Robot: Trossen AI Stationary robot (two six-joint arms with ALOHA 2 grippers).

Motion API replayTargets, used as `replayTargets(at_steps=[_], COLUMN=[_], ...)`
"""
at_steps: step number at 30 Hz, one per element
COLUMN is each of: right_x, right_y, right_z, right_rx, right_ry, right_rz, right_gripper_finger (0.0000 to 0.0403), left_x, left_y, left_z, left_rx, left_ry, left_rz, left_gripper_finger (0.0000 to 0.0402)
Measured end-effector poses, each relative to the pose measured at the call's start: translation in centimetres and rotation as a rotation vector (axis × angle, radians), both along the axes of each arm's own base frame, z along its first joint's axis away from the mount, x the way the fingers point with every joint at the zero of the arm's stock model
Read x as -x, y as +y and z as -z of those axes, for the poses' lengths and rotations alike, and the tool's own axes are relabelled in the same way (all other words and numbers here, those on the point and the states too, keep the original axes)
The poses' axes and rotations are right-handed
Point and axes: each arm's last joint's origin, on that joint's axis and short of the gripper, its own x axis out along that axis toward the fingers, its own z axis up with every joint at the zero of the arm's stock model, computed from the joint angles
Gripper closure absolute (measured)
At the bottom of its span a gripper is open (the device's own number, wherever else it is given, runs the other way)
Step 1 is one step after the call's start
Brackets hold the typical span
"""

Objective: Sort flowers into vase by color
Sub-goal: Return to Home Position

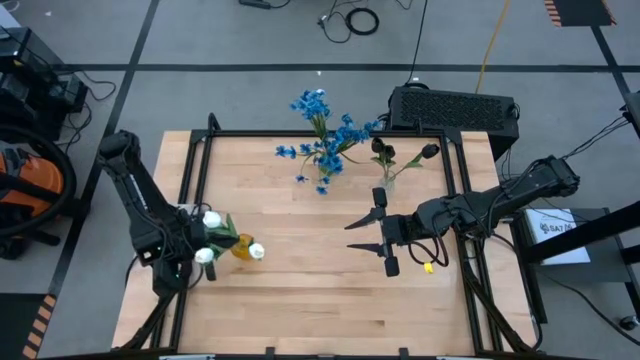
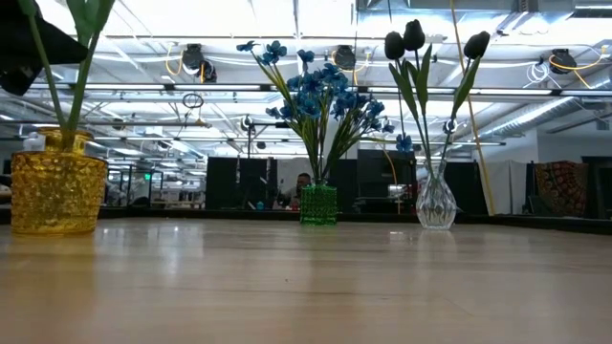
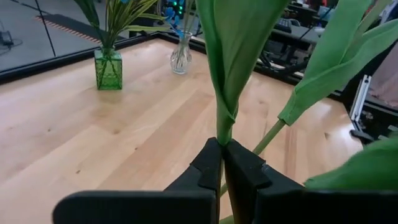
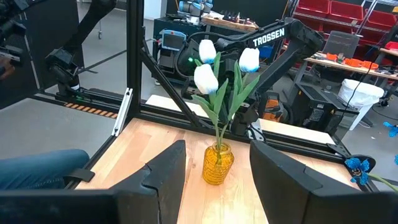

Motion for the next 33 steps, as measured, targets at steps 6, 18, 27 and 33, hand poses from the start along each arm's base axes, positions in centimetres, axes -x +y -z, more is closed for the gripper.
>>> replayTargets(at_steps=[6,18,27,33], right_x=[0.0,0.0,0.0,0.0], right_y=[0.0,0.0,0.0,0.0], right_z=[0.0,0.0,0.0,0.0], right_rx=[0.0,0.0,0.0,0.0], right_ry=[0.0,0.0,0.0,0.0], right_rz=[0.0,0.0,0.0,0.0], right_gripper_finger=[0.0232,0.0232,0.0232,0.0232], left_x=[-0.5,-1.9,-2.7,-3.1], left_y=[-0.3,-1.0,-1.2,-1.5], left_z=[-0.1,-1.0,-1.4,-1.3], left_rx=[0.045,0.069,0.134,0.157], left_ry=[-0.012,-0.019,-0.01,-0.021], left_rz=[-0.017,0.017,0.049,0.043], left_gripper_finger=[0.0384,0.0384,0.0384,0.0384])
